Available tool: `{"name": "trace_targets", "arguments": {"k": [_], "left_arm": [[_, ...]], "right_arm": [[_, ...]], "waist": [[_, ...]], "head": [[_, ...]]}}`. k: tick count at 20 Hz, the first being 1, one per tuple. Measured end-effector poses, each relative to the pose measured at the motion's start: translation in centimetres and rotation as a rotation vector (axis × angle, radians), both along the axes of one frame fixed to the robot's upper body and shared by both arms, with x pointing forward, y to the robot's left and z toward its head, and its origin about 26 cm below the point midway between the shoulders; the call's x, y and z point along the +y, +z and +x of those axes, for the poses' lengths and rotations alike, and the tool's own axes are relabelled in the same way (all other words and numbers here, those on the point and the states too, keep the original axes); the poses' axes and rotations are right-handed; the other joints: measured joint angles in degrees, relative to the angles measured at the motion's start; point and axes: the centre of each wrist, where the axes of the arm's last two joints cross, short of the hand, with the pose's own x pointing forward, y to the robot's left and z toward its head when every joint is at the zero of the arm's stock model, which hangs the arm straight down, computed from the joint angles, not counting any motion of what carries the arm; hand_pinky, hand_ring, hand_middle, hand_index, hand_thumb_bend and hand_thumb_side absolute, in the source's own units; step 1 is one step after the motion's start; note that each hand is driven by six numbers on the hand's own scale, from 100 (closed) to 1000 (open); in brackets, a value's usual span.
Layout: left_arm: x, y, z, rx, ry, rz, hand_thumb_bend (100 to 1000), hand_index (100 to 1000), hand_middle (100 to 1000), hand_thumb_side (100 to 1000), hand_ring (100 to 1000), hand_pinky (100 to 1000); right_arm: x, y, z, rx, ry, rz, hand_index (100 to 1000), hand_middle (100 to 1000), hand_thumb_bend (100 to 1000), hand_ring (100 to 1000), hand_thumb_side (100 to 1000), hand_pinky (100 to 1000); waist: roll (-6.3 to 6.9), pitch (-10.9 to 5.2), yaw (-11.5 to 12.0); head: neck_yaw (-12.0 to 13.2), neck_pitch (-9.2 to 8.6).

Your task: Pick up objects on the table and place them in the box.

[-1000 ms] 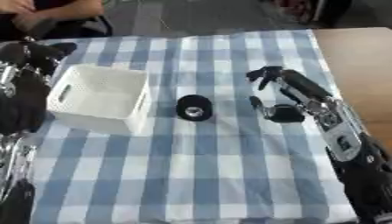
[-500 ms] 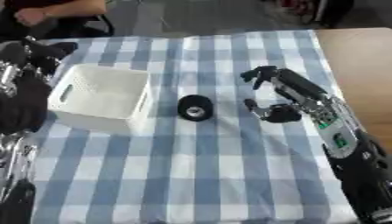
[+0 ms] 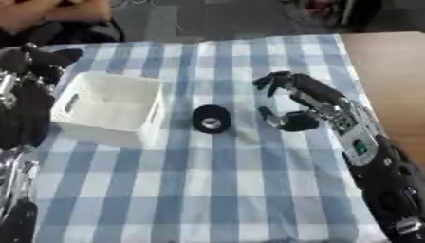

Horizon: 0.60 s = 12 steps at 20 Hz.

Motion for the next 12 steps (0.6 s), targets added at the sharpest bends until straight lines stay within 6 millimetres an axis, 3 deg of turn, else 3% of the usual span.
{"name": "trace_targets", "arguments": {"k": [12], "left_arm": [[-0.2,0.0,0.0,0.000,-0.010,0.002,100,639,953,941,738,909]], "right_arm": [[1.4,-1.4,1.4,0.052,0.007,-0.032,899,749,168,654,390,922]], "waist": [[0.10,0.00,0.5]], "head": [[-0.5,-0.04]]}}
